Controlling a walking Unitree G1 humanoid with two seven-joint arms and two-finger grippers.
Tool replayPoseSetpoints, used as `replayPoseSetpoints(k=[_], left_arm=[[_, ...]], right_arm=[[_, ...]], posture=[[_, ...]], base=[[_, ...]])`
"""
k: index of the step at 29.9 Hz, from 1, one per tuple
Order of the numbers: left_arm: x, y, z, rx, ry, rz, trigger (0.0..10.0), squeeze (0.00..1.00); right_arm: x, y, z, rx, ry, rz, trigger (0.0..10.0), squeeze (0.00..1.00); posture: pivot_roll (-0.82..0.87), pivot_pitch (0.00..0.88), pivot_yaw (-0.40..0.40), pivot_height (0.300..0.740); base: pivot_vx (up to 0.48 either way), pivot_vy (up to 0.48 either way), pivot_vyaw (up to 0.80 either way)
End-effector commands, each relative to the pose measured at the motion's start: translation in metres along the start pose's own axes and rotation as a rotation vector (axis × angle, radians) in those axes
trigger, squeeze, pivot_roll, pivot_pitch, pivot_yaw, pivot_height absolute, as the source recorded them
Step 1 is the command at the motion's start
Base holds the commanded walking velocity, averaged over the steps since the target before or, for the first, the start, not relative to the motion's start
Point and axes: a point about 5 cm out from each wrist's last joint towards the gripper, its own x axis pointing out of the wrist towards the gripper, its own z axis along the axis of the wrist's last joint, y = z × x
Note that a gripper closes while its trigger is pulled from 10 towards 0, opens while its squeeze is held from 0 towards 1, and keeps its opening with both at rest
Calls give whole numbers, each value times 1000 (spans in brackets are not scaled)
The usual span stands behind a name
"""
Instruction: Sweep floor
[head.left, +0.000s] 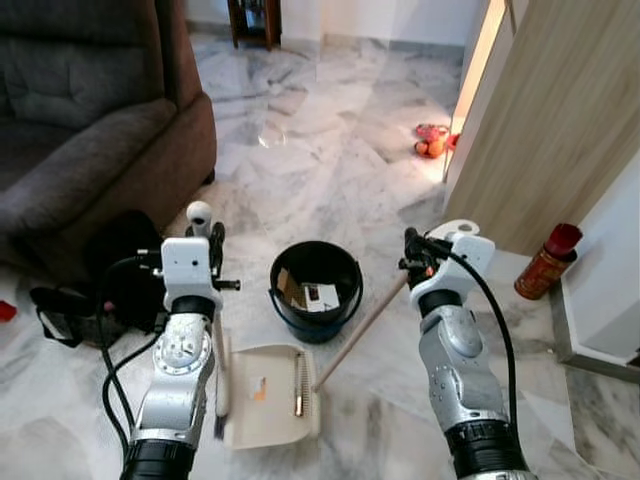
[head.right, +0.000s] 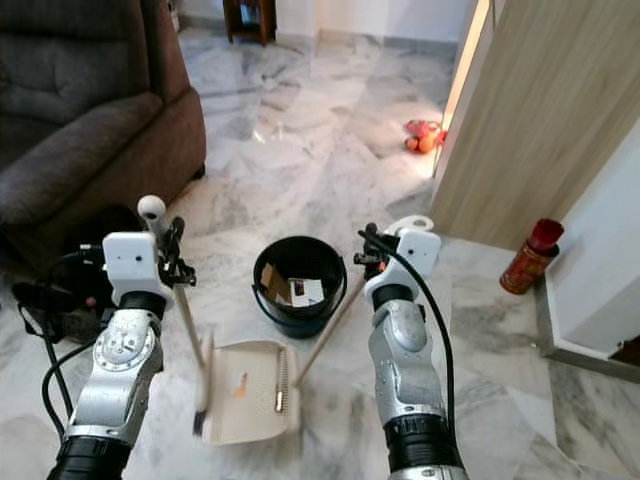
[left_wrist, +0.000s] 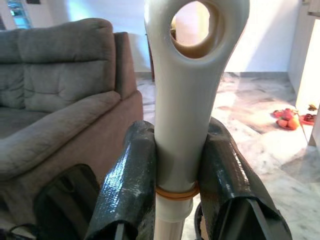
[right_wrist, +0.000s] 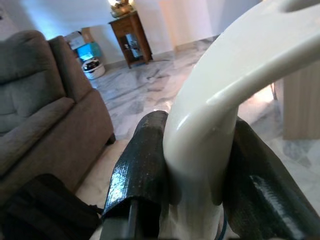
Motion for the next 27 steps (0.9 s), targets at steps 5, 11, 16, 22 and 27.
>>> replayPoseSetpoints(k=[5, 11, 16, 22, 27], left_arm=[[-1, 3, 10, -11, -49, 12, 10000, 0], [-6, 12, 9, 11, -59, 32, 10000, 0], [-12, 18, 10, 30, -68, 54, 10000, 0], [-21, 25, 16, 46, -82, 63, 10000, 0], [-34, 38, 23, 131, -97, 67, 10000, 0]], right_arm=[[1, 3, 7, 33, -34, 6, 10000, 0], [1, 3, 7, 34, -36, 2, 10000, 0], [1, 3, 7, 34, -39, -1, 10000, 0], [1, 2, 8, 33, -42, -4, 10000, 0], [2, 2, 9, 32, -46, -6, 10000, 0]], posture=[[126, 102, 15, 740], [127, 95, 19, 740], [130, 87, 22, 740], [130, 85, 23, 740], [141, 89, 17, 740]], base=[[0, 0, 0], [0, 0, 0], [0, 0, 0], [0, 0, 0], [0, 0, 0]])
